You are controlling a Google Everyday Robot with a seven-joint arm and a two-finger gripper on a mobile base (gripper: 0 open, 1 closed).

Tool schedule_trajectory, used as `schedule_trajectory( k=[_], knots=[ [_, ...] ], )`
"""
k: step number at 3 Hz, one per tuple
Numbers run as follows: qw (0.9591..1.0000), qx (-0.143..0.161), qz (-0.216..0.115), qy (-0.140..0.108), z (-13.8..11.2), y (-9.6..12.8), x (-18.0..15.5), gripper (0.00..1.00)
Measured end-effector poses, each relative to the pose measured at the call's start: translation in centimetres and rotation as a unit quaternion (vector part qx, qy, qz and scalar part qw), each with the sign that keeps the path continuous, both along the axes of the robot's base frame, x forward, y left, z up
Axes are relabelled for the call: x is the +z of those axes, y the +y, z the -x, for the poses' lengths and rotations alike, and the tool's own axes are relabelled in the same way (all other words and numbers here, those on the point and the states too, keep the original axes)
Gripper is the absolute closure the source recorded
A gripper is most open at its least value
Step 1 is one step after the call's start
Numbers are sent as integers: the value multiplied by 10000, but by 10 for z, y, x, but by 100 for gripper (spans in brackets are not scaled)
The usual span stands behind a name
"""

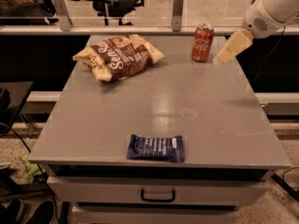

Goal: Move coke can near brown chip bag

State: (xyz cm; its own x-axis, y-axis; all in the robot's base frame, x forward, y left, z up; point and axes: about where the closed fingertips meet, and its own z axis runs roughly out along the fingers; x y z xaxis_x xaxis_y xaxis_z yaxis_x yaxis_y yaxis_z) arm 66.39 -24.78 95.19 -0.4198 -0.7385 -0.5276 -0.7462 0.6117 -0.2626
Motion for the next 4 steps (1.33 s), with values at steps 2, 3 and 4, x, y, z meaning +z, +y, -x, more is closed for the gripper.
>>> schedule_trajectory(
  k=[2,3,4],
  knots=[
    [9972,-520,-520,-114,-70,0,-30,0],
    [9943,-739,-759,-115,-97,3,-42,0],
    [9908,-903,-1007,-92,-116,7,-49,0]
  ],
)
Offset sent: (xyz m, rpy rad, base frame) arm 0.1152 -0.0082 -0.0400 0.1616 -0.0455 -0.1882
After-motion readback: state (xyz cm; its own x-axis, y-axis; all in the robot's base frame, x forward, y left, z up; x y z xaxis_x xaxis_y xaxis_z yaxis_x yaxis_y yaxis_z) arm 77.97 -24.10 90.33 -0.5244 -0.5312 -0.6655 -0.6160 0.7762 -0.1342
